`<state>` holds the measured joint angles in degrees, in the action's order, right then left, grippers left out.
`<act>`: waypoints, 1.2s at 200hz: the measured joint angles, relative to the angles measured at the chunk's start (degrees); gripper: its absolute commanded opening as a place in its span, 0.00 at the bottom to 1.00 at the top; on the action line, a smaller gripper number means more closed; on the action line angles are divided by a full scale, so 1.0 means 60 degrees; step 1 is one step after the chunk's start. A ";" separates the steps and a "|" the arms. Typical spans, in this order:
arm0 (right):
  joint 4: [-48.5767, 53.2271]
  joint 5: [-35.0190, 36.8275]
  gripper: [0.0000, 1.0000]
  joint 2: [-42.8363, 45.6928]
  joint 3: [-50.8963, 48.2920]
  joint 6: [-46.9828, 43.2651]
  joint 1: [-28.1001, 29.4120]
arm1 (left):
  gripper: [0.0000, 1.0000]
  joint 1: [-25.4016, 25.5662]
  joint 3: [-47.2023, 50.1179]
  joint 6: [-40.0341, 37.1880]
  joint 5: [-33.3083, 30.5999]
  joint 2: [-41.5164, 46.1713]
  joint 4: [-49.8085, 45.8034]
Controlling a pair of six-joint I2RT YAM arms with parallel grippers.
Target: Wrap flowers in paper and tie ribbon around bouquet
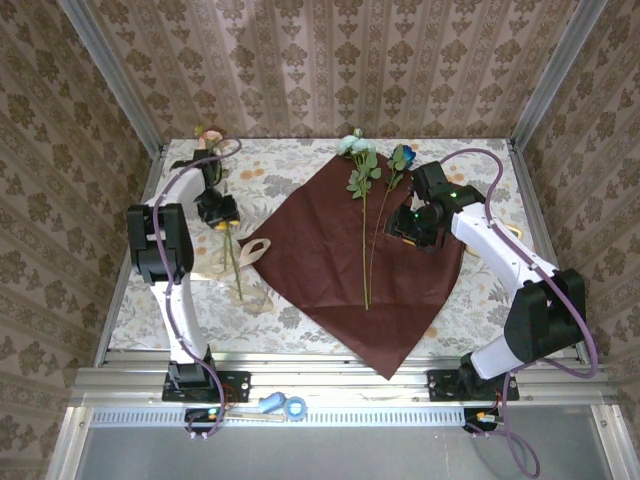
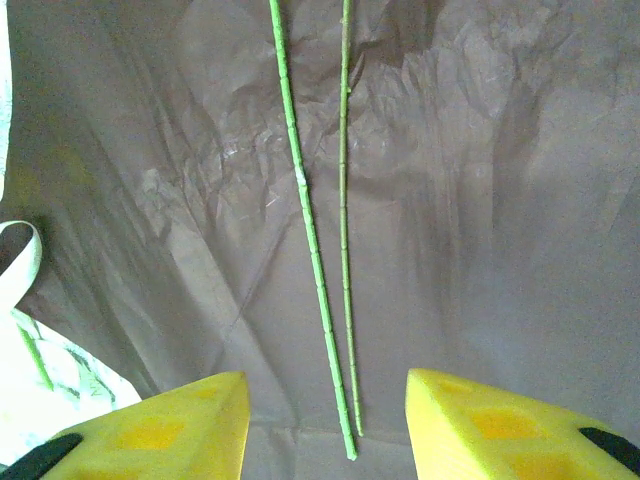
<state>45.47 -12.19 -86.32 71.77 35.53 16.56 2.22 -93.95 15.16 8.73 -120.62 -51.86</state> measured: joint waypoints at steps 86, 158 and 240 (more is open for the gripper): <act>-0.0007 -0.0007 0.46 -0.0178 0.0000 0.0073 0.0044 | 0.29 -0.0022 0.1851 -0.0543 -0.0069 0.1424 0.0280; -0.0004 -0.0007 0.47 -0.0178 0.0000 0.0073 0.0080 | 0.24 -0.0193 0.1825 -0.0933 -0.0262 0.0856 0.0619; -0.0004 -0.0007 0.47 -0.0178 0.0000 0.0073 0.0080 | 0.07 -0.0270 0.1774 -0.1180 -0.0251 0.0769 0.0729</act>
<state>45.45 -12.23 -87.39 71.77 35.97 17.04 0.60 -83.31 8.08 7.22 -116.01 -47.48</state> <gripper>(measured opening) 0.465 0.096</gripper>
